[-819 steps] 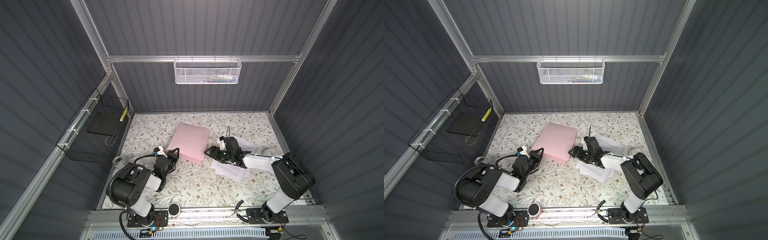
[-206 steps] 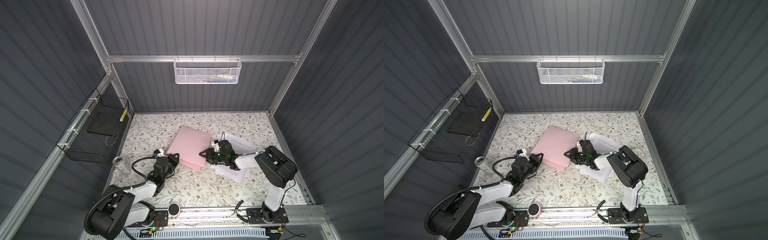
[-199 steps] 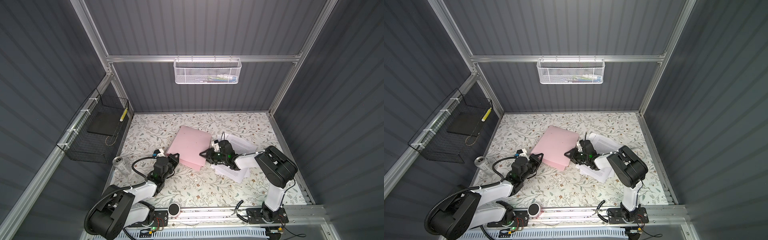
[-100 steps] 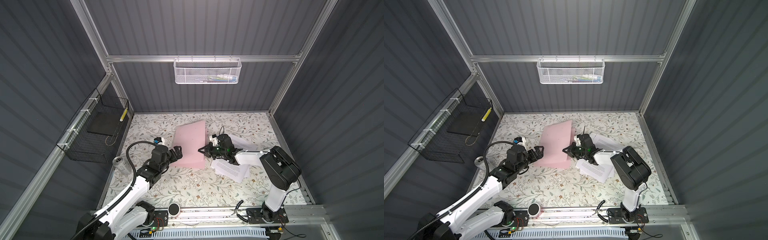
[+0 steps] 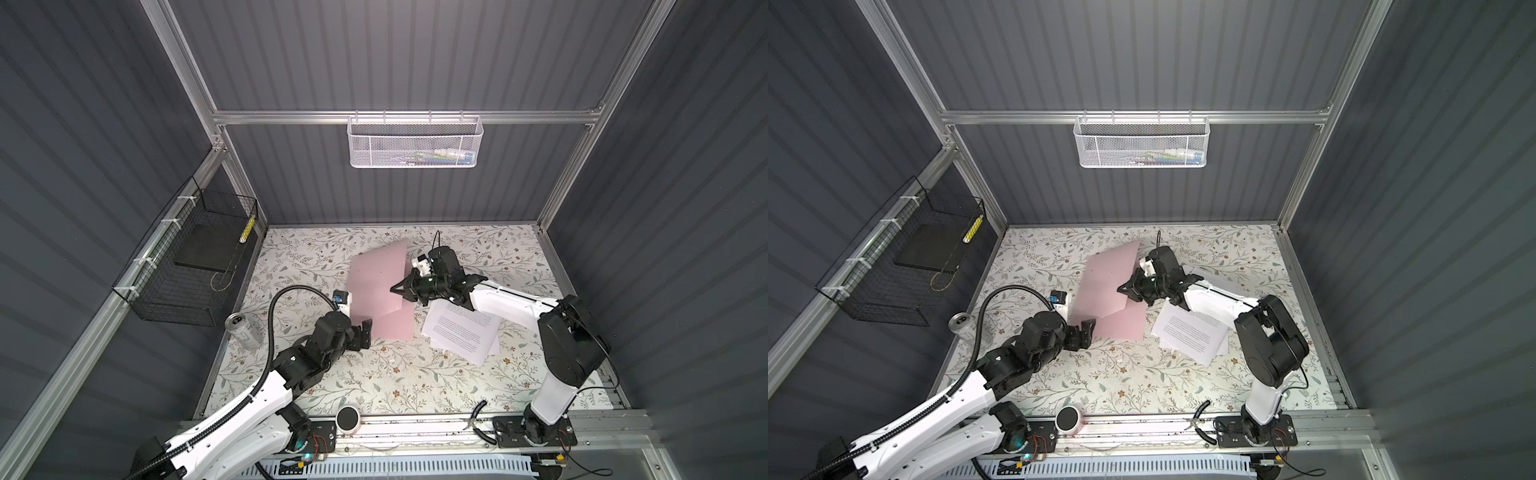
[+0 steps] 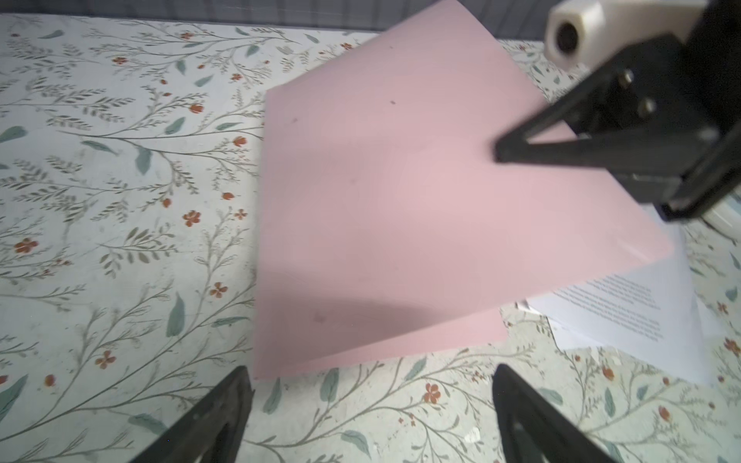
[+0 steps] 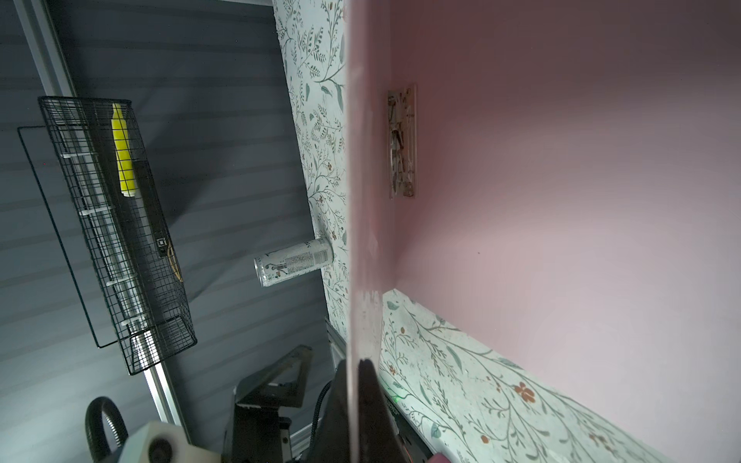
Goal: Put the files into the folder
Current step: 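Raise the pink folder's cover upright with right gripper while left gripper holds folder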
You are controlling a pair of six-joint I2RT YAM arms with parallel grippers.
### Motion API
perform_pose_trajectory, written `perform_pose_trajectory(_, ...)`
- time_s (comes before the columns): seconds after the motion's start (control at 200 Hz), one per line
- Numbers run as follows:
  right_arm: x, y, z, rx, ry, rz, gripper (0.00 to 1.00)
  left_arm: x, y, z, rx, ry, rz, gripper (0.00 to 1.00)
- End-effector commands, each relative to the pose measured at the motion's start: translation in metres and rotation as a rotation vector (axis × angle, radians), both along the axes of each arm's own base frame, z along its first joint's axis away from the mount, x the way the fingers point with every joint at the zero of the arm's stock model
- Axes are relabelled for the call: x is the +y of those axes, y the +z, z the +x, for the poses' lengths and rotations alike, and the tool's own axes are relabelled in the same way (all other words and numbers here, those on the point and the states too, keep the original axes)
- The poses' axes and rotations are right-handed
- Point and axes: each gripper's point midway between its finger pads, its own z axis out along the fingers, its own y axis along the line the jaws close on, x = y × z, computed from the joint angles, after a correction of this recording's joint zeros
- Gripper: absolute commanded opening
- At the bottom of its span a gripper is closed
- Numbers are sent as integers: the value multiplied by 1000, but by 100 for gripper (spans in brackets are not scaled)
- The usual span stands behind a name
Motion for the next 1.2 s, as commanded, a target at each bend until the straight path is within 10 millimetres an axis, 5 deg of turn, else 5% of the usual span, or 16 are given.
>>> perform_pose_trajectory(0.0, 1, 13, -7, 9, 10, -22, 0, -15, 0, -3, -56, -74, 61, 94)
perform_pose_trajectory(0.44, 17, 42, -26, -44, 66, -9, 0, -37, -12, 13, -75, -68, 153, 80)
perform_pose_trajectory(0.54, 18, 41, -30, -48, 75, -17, 0, -39, -12, 21, -74, -49, 183, 65)
perform_pose_trajectory(0.736, 21, 32, -33, -35, 98, -18, 0, -43, -12, 25, -75, -42, 186, 19)
perform_pose_trajectory(0.801, 23, 30, -33, -31, 105, -11, 7, -42, -14, 25, -70, -39, 189, 0)
perform_pose_trajectory(0.966, 27, 40, -29, -66, 138, 27, 37, -37, -14, 25, -75, -5, 168, 0)
perform_pose_trajectory(1.196, 1, 63, -5, -147, 88, 84, 60, -30, -19, 22, -46, 71, 79, 0)
